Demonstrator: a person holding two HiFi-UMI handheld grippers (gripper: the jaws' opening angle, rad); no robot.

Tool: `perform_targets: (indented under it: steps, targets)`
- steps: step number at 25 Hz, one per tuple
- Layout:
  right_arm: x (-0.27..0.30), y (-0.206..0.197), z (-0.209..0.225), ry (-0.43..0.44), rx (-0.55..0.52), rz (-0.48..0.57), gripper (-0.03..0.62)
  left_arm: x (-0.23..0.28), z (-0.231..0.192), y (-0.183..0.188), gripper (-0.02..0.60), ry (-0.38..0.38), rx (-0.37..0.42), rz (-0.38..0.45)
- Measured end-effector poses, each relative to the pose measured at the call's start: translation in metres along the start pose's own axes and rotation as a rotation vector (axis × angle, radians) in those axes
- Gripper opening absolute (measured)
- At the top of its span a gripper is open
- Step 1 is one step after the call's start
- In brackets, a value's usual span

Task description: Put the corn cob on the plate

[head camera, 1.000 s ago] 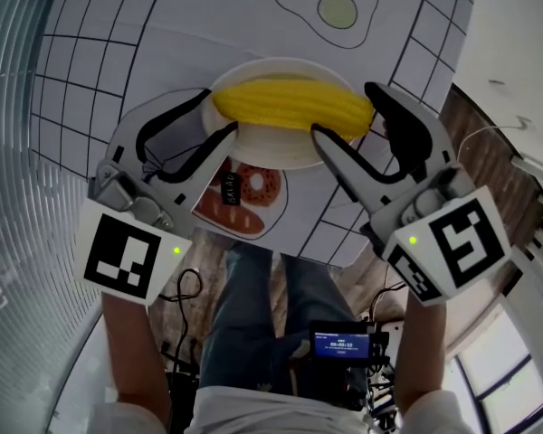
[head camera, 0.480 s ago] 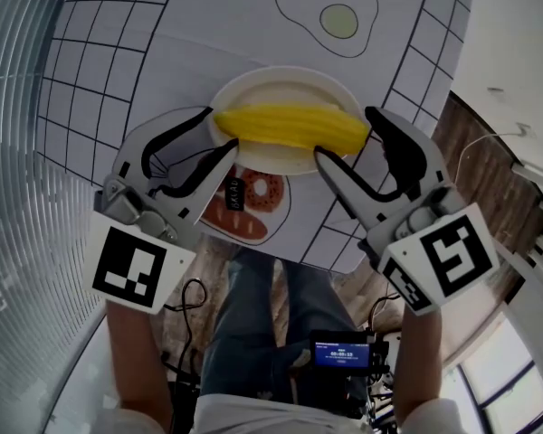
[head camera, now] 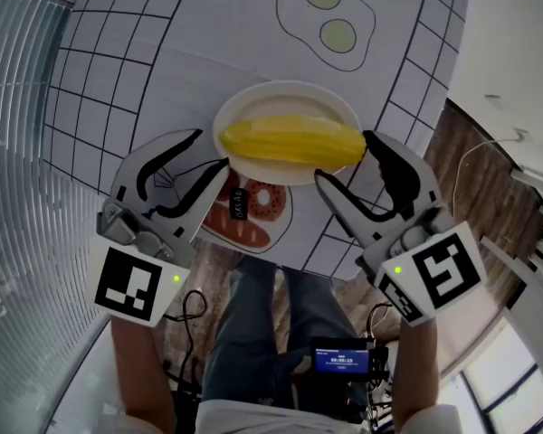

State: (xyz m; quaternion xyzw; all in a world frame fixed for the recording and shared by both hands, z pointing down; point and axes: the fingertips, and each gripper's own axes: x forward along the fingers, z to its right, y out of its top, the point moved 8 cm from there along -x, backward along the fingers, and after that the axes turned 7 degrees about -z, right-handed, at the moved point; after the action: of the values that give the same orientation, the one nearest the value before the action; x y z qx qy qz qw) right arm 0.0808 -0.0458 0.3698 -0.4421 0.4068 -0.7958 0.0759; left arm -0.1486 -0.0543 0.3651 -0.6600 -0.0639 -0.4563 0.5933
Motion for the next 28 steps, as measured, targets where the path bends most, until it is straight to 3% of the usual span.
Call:
perform_targets:
  steps: [4,9,11,13,17,24,28]
  targets:
    - [-0.01,-0.008,-0.001,-0.029,0.042,0.006,0.301,-0.013,-0.001,0.0,0.156,0.053,-0.089,0.049]
    - [-0.032,-0.01,-0.007,-0.169,0.084,0.099,0.265,-0.026,0.001,0.011,0.123,0.07,-0.257,0.152]
    - [-0.042,-0.01,-0.014,-0.209,0.071,0.13,0.181,-0.032,0.004,0.018,0.075,0.137,-0.271,0.196]
    - [-0.051,-0.009,-0.023,-0.246,0.04,0.143,0.014,-0.039,0.008,0.026,0.026,0.238,-0.262,0.222]
    - [-0.075,0.002,-0.038,-0.313,0.018,0.192,0.008,-0.055,0.021,0.042,0.009,0.27,-0.251,0.199]
    - [-0.129,0.033,-0.06,-0.378,0.017,0.329,0.008,-0.104,0.029,0.082,0.009,0.295,-0.362,0.287]
    - [-0.159,0.057,-0.074,-0.397,-0.017,0.39,0.008,-0.138,0.032,0.115,0.009,0.32,-0.329,0.339]
